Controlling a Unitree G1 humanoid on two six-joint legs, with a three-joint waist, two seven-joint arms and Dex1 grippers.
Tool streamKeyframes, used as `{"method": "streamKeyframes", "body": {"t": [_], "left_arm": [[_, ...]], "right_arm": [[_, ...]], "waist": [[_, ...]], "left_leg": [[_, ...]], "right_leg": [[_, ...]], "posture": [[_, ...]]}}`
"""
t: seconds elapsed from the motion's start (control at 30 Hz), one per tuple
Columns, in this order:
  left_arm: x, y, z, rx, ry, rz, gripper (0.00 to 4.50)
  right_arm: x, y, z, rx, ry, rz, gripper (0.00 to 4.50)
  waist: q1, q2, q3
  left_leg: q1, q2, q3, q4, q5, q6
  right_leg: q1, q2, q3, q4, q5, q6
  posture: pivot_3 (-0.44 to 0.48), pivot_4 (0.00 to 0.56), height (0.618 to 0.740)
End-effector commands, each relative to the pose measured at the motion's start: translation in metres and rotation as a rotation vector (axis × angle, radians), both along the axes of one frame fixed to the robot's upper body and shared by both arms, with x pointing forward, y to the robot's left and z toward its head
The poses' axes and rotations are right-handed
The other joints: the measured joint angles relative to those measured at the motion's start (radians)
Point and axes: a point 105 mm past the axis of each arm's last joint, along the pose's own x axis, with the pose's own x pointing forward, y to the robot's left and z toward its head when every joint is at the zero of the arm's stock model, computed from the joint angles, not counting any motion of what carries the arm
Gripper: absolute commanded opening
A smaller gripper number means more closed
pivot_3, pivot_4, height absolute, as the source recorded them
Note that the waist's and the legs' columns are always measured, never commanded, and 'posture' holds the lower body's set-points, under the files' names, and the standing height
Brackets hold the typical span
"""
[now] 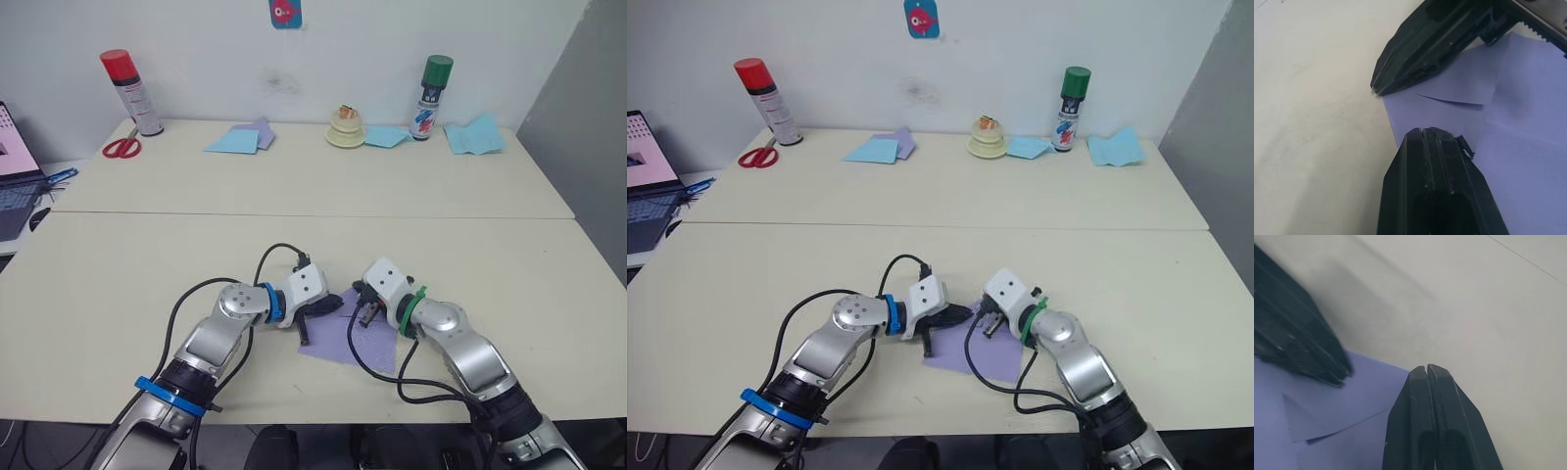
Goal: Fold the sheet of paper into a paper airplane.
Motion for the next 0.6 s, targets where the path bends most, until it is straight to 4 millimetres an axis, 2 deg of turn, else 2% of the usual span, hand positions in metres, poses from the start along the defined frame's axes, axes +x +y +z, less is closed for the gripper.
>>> {"method": "streamKeyframes", "body": {"t": [0.03, 0.17, 0.3, 0.6], "left_arm": [[-0.007, 0.007, -0.024, 0.065, 0.073, 0.016, 0.02], [-0.006, 0.006, -0.024, 0.065, 0.073, 0.014, 0.02], [-0.005, 0.004, -0.023, 0.060, 0.072, 0.014, 0.02], [-0.004, 0.002, -0.022, 0.054, 0.076, 0.013, 0.02]], "right_arm": [[0.007, -0.025, -0.014, -0.039, 0.044, -0.122, 0.00], [0.014, -0.018, 0.016, 0.066, -0.091, -0.125, 0.00], [0.004, -0.002, 0.035, 0.142, -0.141, -0.026, 0.00], [-0.012, 0.012, 0.008, 0.082, -0.022, 0.069, 0.00]], "waist": [[0.000, 0.000, -0.001], [0.000, 0.000, -0.001], [0.000, 0.001, -0.001], [0.000, 0.001, -0.001]], "left_leg": [[0.000, 0.000, 0.000, 0.000, 0.000, 0.000], [0.000, 0.000, 0.000, 0.000, 0.000, 0.000], [0.000, 0.000, 0.000, -0.001, 0.000, 0.000], [0.000, 0.000, 0.000, 0.000, 0.000, 0.000]], "right_leg": [[0.000, 0.000, 0.000, 0.000, 0.000, 0.000], [0.000, 0.000, 0.000, 0.000, 0.000, 0.000], [0.000, 0.000, 0.000, 0.000, 0.000, 0.000], [0.000, 0.000, 0.000, 0.000, 0.000, 0.000]], "posture": [[0.000, 0.150, 0.725], [0.000, 0.150, 0.725], [0.000, 0.150, 0.725], [0.000, 0.150, 0.725]]}}
